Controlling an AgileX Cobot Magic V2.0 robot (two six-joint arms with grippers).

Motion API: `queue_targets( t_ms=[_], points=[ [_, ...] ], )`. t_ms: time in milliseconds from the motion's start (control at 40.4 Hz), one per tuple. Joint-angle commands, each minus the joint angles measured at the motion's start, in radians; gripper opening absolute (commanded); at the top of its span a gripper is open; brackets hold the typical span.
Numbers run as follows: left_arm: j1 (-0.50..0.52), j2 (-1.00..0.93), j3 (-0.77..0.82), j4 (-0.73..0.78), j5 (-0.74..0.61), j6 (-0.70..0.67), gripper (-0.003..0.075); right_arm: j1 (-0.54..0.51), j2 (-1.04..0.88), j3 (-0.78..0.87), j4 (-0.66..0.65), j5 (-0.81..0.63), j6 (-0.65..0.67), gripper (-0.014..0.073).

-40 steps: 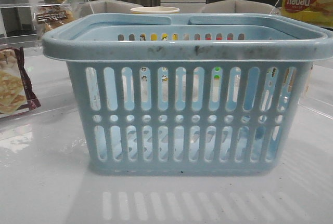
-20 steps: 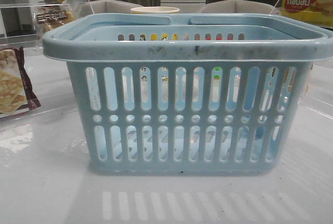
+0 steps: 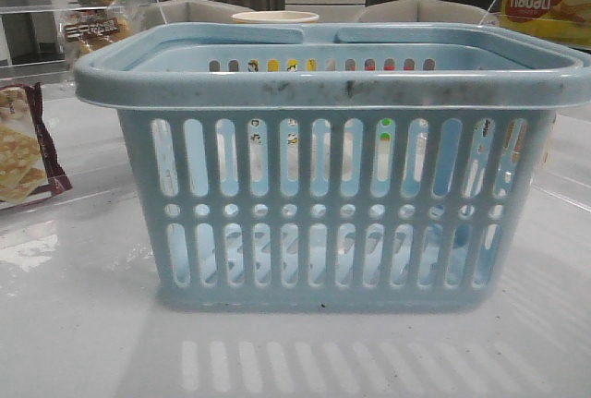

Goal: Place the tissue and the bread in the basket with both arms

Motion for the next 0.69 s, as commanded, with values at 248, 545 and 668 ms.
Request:
queue_targets(
  t_ms=[248, 545, 668],
  points=[
    [-0.005, 0.152, -0.388, -0.003, 0.087, -0.004, 0.009, -0.006, 0.118, -0.387, 0.0, 0.114, 0.0, 0.0055],
    [-0.005, 0.379, -0.576, -0.003, 0.372, -0.004, 0.009, -0.006, 0.353, -0.576, -0.039, 0.384, 0.0, 0.0055],
    [-0.005, 0.443, -0.563, -0.003, 0.435, -0.004, 0.009, -0.006, 0.431, -0.577, -0.042, 0.473, 0.0, 0.0055]
  ],
)
